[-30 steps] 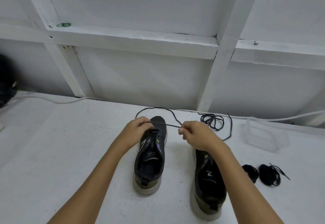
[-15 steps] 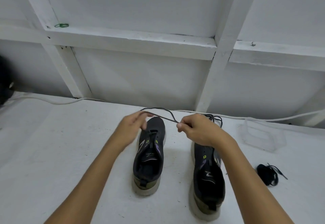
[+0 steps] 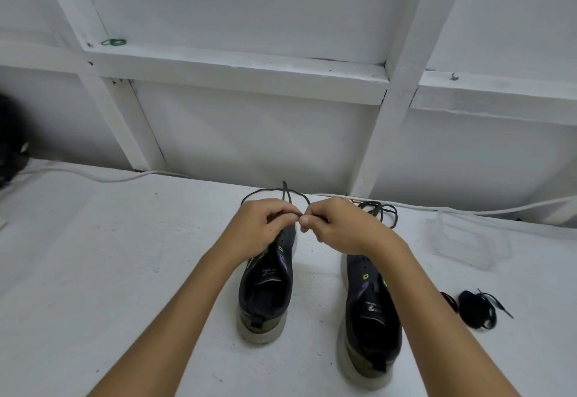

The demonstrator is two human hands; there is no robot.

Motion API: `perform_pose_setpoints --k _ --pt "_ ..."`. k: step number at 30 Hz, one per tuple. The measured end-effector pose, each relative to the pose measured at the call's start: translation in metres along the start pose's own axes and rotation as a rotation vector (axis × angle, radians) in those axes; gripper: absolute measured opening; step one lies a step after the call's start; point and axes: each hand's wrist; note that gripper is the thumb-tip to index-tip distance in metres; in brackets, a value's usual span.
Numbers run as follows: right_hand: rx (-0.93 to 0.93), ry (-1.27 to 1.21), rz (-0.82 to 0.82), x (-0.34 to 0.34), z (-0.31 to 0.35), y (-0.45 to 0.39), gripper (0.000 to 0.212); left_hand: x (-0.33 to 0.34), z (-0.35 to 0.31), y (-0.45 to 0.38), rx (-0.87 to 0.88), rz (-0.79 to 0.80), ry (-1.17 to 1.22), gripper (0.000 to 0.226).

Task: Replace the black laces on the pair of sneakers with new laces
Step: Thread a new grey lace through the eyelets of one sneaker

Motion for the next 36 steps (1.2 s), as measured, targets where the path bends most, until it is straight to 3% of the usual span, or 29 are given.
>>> perform_pose_setpoints --k 7,9,13,16,21,25,28,30,33,36 --pt "0.107 -0.059 -0.034 0.001 -0.027 0.006 0.03 -0.025 0.048 0.009 -0.421 -0.512 0.14 0.013" --pt "0.122 -0.047 -0.032 0.004 -0.03 0.005 0.029 -0.028 0.056 0.014 -0.43 -0.45 0.122 0.01" --pt "0.083 -0.03 -0.027 0.011 -0.019 -0.002 0.028 -0.012 0.041 0.016 -0.159 -0.078 0.091 0.047" --pt "0.055 -0.01 -0.015 0.012 -0.008 -0.006 0.026 0.003 0.031 0.008 -0.005 0.002 -0.069 0.045" --pt "0.067 0.017 0.002 0.015 -0.006 -0.009 0.026 0.008 0.029 0.0 0.051 0.015 -0.238 0.011" --pt "0.111 0.009 0.005 0.022 -0.01 -0.012 0.028 0.002 0.036 -0.001 -0.005 -0.121 -0.357 0.007" --pt "0.179 0.066 -0.106 0.029 -0.011 -0.021 0.022 0.001 0.042 0.001 -0.072 -0.161 -0.385 0.011" --pt "0.253 -0.087 -0.236 0.036 -0.013 -0.026 0.015 0.001 0.049 0.002 -0.163 -0.213 -0.35 0.017" --pt "0.326 -0.495 -0.412 0.048 -0.018 -0.031 0.013 -0.014 0.066 0.002 -0.315 -0.441 -0.284 0.02" --pt "0.382 -0.773 -0.459 0.061 -0.021 -0.034 0.012 -0.04 0.082 0.0 -0.431 -0.503 -0.291 0.021"
Point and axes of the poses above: each hand's wrist, its own y-axis away from the middle knuckle, its own x-axis out of the palm, z = x × y, and after that the axes turned 9 degrees about z, right-handed
